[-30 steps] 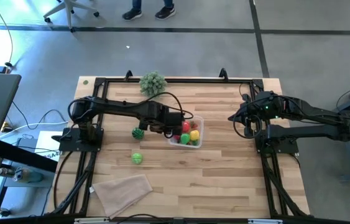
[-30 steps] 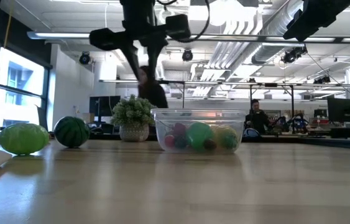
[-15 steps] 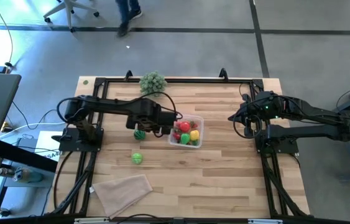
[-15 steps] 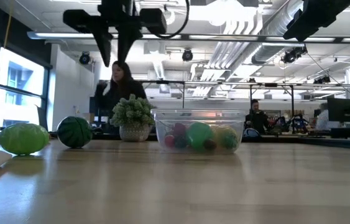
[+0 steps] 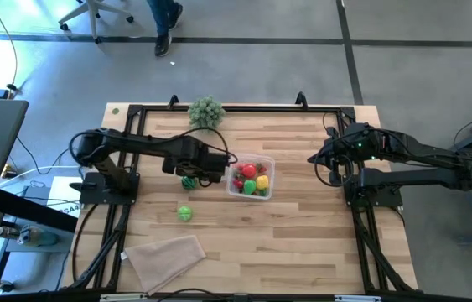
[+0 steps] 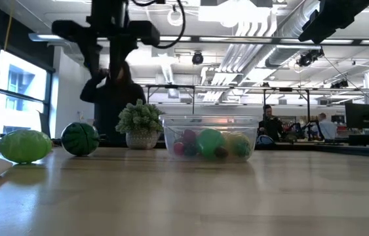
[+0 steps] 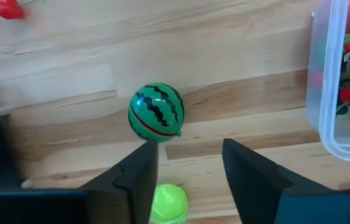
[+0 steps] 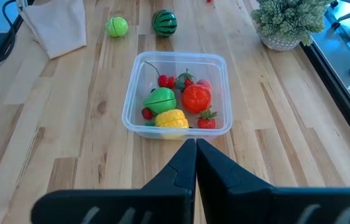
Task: Pick and placing Produce into tupperware
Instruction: Put the green watermelon into the transparent bin
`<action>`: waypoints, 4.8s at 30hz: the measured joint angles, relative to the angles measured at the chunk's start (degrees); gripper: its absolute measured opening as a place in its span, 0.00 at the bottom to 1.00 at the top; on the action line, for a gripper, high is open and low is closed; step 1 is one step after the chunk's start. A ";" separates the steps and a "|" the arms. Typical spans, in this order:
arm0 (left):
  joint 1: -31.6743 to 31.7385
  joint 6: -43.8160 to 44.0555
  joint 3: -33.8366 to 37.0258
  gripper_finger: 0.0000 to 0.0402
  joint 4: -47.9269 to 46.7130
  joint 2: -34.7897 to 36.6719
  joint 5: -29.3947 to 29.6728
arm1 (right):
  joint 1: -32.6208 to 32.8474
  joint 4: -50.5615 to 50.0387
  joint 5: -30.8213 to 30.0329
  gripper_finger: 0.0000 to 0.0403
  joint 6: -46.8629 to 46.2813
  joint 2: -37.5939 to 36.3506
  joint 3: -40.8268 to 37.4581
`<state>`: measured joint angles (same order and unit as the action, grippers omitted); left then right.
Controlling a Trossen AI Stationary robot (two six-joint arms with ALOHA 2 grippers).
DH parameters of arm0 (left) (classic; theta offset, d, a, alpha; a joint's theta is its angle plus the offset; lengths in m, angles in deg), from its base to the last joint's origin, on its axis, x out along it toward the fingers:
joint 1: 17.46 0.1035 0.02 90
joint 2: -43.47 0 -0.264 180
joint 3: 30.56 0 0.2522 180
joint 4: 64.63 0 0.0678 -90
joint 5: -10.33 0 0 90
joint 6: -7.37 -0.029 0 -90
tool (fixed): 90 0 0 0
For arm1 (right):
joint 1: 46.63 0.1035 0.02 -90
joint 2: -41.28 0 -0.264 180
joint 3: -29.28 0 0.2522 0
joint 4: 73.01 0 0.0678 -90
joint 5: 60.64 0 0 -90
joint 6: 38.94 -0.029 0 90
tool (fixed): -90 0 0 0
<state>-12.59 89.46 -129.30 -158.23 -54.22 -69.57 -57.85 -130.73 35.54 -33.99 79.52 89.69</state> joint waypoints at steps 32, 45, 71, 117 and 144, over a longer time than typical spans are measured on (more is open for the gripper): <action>0.00 7.70 32.73 0.98 25.69 15.36 -2.12 | -0.02 0.00 0.00 0.00 0.00 -0.02 -0.02; 0.02 13.18 37.78 0.96 32.60 15.36 1.10 | 0.00 0.02 0.00 0.00 0.00 -0.01 -0.02; 0.07 24.90 37.83 0.98 37.37 7.40 1.53 | 0.00 0.02 0.00 0.00 0.00 0.00 0.00; 2.60 29.23 37.80 0.70 36.31 3.87 0.73 | 0.00 0.00 -0.02 0.00 0.00 0.00 -0.02; 2.61 17.69 33.38 0.71 36.31 3.67 9.46 | 0.00 0.02 0.00 0.00 0.00 0.00 -0.02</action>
<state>-9.98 107.14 -95.92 -121.92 -50.55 -60.11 -57.85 -130.71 35.54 -33.99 79.52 89.68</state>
